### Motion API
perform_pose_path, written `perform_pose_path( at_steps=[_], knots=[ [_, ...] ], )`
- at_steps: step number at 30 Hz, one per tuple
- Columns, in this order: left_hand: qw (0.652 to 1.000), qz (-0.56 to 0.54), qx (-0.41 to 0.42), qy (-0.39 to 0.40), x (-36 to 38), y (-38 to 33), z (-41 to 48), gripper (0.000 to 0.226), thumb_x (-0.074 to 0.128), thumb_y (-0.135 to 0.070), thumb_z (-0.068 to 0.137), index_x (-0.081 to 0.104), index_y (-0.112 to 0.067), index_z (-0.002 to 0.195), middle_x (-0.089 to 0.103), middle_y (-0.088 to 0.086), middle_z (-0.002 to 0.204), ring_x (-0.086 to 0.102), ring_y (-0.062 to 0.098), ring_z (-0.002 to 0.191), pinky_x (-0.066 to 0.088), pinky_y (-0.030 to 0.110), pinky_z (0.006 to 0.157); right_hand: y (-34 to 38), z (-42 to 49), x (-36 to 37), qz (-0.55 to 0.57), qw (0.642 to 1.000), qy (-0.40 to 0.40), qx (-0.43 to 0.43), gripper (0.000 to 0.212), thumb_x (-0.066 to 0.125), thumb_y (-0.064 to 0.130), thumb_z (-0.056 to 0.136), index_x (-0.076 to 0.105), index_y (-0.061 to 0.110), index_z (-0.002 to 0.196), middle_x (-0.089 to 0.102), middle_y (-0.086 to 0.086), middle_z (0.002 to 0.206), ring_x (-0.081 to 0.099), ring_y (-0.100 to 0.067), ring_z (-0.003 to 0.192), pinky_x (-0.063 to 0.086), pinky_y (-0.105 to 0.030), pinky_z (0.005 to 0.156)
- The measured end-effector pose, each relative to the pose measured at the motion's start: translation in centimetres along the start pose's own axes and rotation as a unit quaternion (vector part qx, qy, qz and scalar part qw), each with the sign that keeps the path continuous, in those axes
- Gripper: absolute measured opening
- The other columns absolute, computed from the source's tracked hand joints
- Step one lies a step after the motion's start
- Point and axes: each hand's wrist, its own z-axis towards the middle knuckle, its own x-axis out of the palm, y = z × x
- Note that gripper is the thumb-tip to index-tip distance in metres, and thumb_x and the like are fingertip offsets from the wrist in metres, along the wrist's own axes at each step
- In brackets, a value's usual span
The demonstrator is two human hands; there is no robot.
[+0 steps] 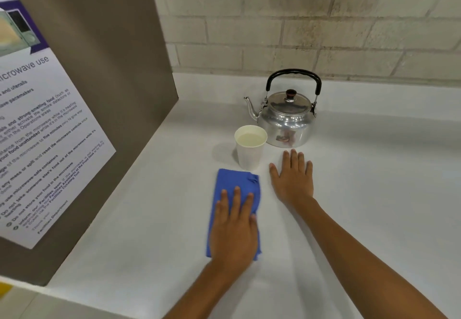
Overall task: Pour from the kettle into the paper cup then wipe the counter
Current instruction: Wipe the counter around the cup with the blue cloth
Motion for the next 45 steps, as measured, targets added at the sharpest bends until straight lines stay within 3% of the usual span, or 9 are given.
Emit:
perform_pose_path(
  at_steps=[4,10,14,20,24,30,36,41,45],
  knots=[
    [0.996,0.008,0.044,0.079,1.2,-3.0,-0.7,0.054,0.015,-0.041,0.096,-0.016,-0.027,0.139,-0.020,0.002,0.152,-0.031,0.025,0.133,-0.030,0.036,0.106,-0.2,0.1,-0.7,0.034,0.999,0.024,-0.001,0.061,0.026,0.042,0.098,0.013,0.007,0.146,0.011,-0.013,0.157,0.005,-0.028,0.145,0.005,-0.045,0.118],
    [0.986,-0.154,0.021,0.059,-1.7,2.1,1.3,0.050,0.020,-0.040,0.096,0.007,-0.029,0.143,-0.006,-0.009,0.155,-0.009,0.009,0.142,-0.009,0.023,0.111,1.5,-2.5,-3.6,0.119,0.992,-0.033,-0.002,0.050,0.032,0.022,0.098,0.022,0.003,0.144,0.021,-0.014,0.155,0.011,-0.028,0.144,0.008,-0.042,0.119],
    [0.995,-0.086,-0.005,0.054,-2.8,7.1,4.5,0.053,0.022,-0.035,0.097,0.002,-0.022,0.144,-0.011,-0.001,0.156,-0.011,0.017,0.143,-0.001,0.032,0.116,6.1,-8.2,-2.7,0.074,0.992,-0.041,-0.096,0.052,0.030,0.024,0.097,0.023,0.003,0.143,0.012,-0.013,0.157,0.002,-0.028,0.146,-0.003,-0.043,0.118],
    [0.997,-0.004,-0.008,0.074,-1.2,9.4,5.5,0.054,0.015,-0.037,0.097,-0.003,-0.018,0.144,-0.005,0.003,0.156,-0.007,0.022,0.143,-0.001,0.035,0.116,9.5,-12.9,-0.3,-0.005,0.998,0.038,-0.052,0.061,0.016,0.037,0.099,-0.011,0.007,0.145,-0.011,-0.010,0.158,-0.013,-0.028,0.144,-0.012,-0.048,0.116],
    [0.998,0.001,-0.006,0.060,-0.7,9.8,5.6,0.055,0.015,-0.039,0.096,-0.004,-0.018,0.143,-0.004,0.002,0.156,-0.006,0.021,0.143,-0.001,0.034,0.116,6.6,-16.0,-0.5,-0.006,0.992,-0.023,-0.124,0.056,0.023,0.037,0.093,0.028,0.014,0.144,0.031,-0.003,0.152,0.026,-0.021,0.141,0.002,-0.044,0.113],
    [0.999,0.010,0.012,0.047,-0.8,9.4,5.3,0.054,0.014,-0.037,0.096,-0.003,-0.017,0.143,-0.003,0.004,0.156,-0.007,0.023,0.143,-0.004,0.033,0.115,0.0,-8.5,-2.3,-0.030,0.999,0.005,0.027,0.056,0.018,0.032,0.098,-0.002,0.016,0.148,0.000,-0.001,0.159,-0.002,-0.020,0.146,-0.001,-0.045,0.118],
    [0.999,0.005,0.012,0.051,-0.8,9.9,5.4,0.055,0.016,-0.038,0.096,-0.003,-0.017,0.143,-0.003,0.004,0.156,-0.007,0.022,0.143,-0.002,0.034,0.116,2.2,-12.7,-0.1,0.004,0.991,0.016,-0.135,0.059,0.005,0.039,0.090,-0.003,0.023,0.146,-0.001,0.011,0.156,-0.013,-0.009,0.142,-0.011,-0.036,0.117],
    [0.999,-0.002,0.012,0.045,-0.7,9.5,5.3,0.054,0.014,-0.037,0.096,-0.003,-0.016,0.143,-0.004,0.004,0.156,-0.010,0.023,0.143,-0.006,0.033,0.115,-4.2,-6.8,-2.4,-0.015,1.000,0.005,0.016,0.054,0.021,0.031,0.098,0.003,0.019,0.148,0.003,0.003,0.159,-0.001,-0.015,0.146,0.000,-0.040,0.119],
    [0.999,-0.008,0.009,0.040,-0.6,9.5,5.3,0.054,0.015,-0.036,0.096,-0.002,-0.017,0.143,-0.004,0.003,0.156,-0.009,0.022,0.143,-0.007,0.032,0.114,-0.6,-2.5,-1.3,-0.021,0.995,0.054,-0.083,0.054,0.019,0.028,0.099,-0.001,0.017,0.148,0.000,0.001,0.159,-0.003,-0.016,0.146,-0.002,-0.040,0.119]
  ],
)
